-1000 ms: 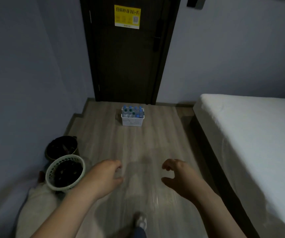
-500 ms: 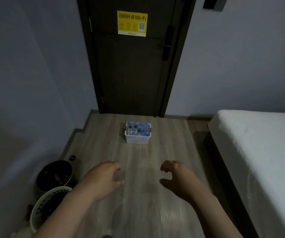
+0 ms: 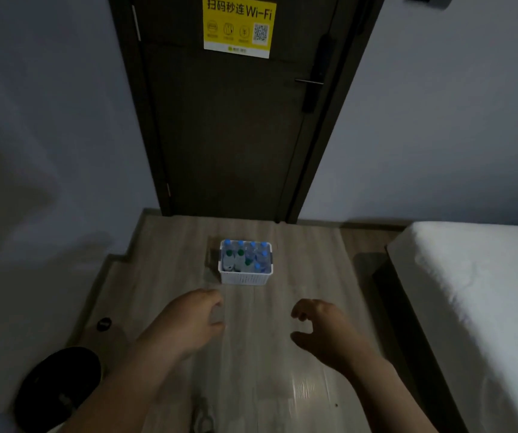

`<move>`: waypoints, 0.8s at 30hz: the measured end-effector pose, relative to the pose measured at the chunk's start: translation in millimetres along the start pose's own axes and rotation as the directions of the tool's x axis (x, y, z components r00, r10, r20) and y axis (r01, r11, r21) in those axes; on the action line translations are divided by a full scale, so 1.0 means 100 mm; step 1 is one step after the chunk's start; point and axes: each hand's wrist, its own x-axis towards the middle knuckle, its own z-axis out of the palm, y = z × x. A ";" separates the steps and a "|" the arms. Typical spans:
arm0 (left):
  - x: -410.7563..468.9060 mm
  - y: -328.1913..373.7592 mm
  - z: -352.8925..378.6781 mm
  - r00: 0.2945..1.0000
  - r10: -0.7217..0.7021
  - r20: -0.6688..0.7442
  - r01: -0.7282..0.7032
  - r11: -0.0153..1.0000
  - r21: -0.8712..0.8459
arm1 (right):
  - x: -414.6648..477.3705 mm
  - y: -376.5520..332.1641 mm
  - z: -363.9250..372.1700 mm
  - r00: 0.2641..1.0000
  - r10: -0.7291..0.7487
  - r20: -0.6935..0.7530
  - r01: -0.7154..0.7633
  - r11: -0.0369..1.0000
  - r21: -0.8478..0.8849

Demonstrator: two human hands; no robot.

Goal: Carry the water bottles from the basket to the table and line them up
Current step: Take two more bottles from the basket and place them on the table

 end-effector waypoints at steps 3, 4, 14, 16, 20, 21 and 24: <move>0.44 -0.12 -0.20 1.000 0.023 0.017 -0.023 1.000 0.014 | 0.45 -0.08 -0.11 1.000 0.004 -0.010 -0.004 1.000 0.002; 0.57 -0.14 -0.25 0.999 0.023 0.030 -0.024 0.999 0.025 | 0.57 -0.09 -0.14 1.000 0.007 -0.004 -0.007 1.000 0.004; 1.73 -0.39 -0.49 0.998 -0.030 0.060 0.033 0.998 -0.047 | 1.80 0.11 -0.37 0.999 -0.009 0.053 0.008 1.000 0.018; 2.00 -0.41 -0.52 0.996 -0.055 0.072 0.059 0.997 -0.056 | 2.11 0.20 -0.45 0.998 -0.025 0.066 0.023 0.999 0.024; 2.59 -0.39 -0.60 0.993 -0.089 0.084 0.093 0.995 -0.039 | 2.77 0.39 -0.71 0.994 -0.073 0.087 0.071 0.997 0.031; 2.73 -0.37 -0.62 0.991 -0.101 0.088 0.104 0.994 -0.032 | 2.93 0.43 -0.77 0.992 -0.080 0.094 0.077 0.996 0.034; 3.13 -0.30 -0.62 0.985 -0.142 0.094 0.145 0.989 -0.027 | 3.40 0.58 -0.94 0.988 -0.102 0.120 0.098 0.995 0.035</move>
